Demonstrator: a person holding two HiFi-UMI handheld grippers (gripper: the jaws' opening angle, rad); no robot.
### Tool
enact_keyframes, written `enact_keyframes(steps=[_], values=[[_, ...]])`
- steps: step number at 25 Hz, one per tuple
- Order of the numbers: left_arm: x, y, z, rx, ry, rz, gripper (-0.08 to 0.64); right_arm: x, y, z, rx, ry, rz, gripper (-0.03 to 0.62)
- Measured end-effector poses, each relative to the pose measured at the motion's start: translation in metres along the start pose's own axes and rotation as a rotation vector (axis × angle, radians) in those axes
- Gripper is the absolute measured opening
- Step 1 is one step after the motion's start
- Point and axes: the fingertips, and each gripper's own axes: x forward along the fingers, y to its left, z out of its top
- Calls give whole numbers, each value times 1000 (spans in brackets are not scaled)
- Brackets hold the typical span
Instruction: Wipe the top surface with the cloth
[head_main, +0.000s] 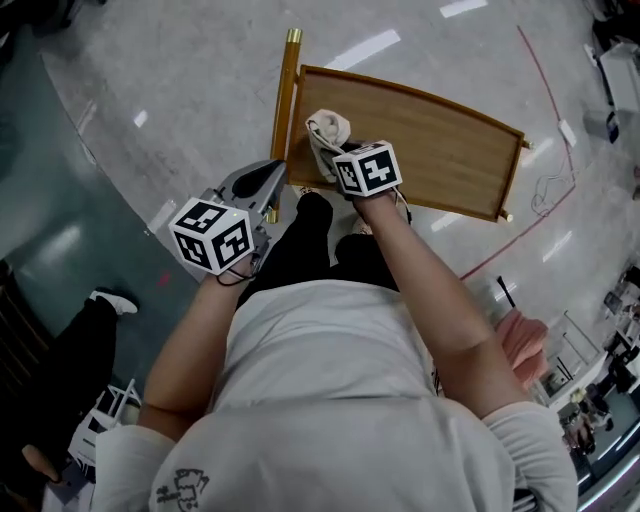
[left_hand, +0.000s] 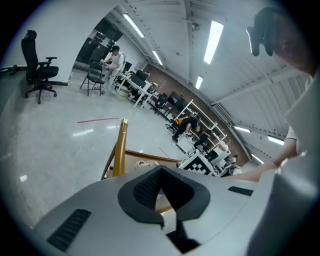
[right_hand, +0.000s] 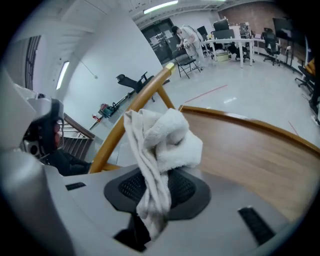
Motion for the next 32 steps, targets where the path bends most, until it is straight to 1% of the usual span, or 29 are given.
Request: enact_keyframes(steps=[2,6,9,12,15,20,23,27,30,32], values=[[5,-23,-5,19,2,-20,6,-31,0,-1,-6,-61,7,110],[19,-69,-10,63,-21,-55,6,-95,-7,-3,-16,-193,-3,110],[25,-113,-15,98,-41,-88,6,-149,-6,-14,-57,-275,2,110],[20,-166,-25,138,-59,-122,6,-213,-1,-34,-101,-363,1,110],[9,-225,-32,193,-92,-156,6,-285,4,-54,-123,-466,0,110],[-20,-328,-28,308,-188,-215,6,-403,23,-85,-174,-643,-10,110],[-40,-377,-26,345,-236,-250,6,-455,40,-103,-208,-719,-20,110],[-56,-423,-19,389,-296,-285,6,-503,62,-116,-238,-793,-24,110],[-62,-438,-19,385,-342,-282,6,-527,74,-125,-235,-851,-31,110],[-62,-444,-23,398,-370,-276,6,-538,79,-131,-229,-888,-30,110]])
